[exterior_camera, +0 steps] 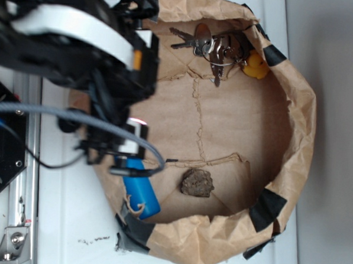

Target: Grab the silver keys.

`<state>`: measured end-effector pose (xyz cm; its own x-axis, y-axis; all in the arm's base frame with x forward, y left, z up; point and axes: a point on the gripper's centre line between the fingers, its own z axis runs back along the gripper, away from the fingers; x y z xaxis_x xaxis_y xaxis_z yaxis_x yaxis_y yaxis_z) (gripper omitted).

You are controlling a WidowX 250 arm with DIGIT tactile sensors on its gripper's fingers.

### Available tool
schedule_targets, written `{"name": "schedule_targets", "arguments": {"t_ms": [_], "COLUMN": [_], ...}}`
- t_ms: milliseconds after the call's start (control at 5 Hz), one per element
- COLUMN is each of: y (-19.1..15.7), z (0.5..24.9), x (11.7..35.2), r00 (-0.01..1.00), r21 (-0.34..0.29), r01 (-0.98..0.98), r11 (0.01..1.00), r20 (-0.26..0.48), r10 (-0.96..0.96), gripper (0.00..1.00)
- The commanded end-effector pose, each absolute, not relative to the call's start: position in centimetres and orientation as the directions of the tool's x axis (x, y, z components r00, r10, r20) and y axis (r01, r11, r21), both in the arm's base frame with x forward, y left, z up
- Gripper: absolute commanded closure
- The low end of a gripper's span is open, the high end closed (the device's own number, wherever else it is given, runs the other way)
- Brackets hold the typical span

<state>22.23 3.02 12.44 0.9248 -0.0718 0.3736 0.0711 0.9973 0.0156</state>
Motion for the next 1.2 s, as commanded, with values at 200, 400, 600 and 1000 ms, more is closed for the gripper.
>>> {"name": "schedule_targets", "arguments": {"t_ms": [200, 400, 600, 1000], "y": [4.1, 4.8, 5.0, 5.0], "z": [11.1, 12.1, 11.3, 11.3], "x": [27.4, 27.4, 27.5, 27.5], "r00": [0.911, 0.908, 0.919, 0.919], "r21": [0.11, 0.027, 0.11, 0.11], "r01": [-0.202, -0.241, -0.233, -0.233], "r11": [0.973, 0.97, 0.966, 0.966], "r20": [0.385, 0.358, 0.349, 0.349], "r10": [0.146, 0.215, 0.182, 0.182], "gripper": [0.0, 0.0, 0.0, 0.0]}}
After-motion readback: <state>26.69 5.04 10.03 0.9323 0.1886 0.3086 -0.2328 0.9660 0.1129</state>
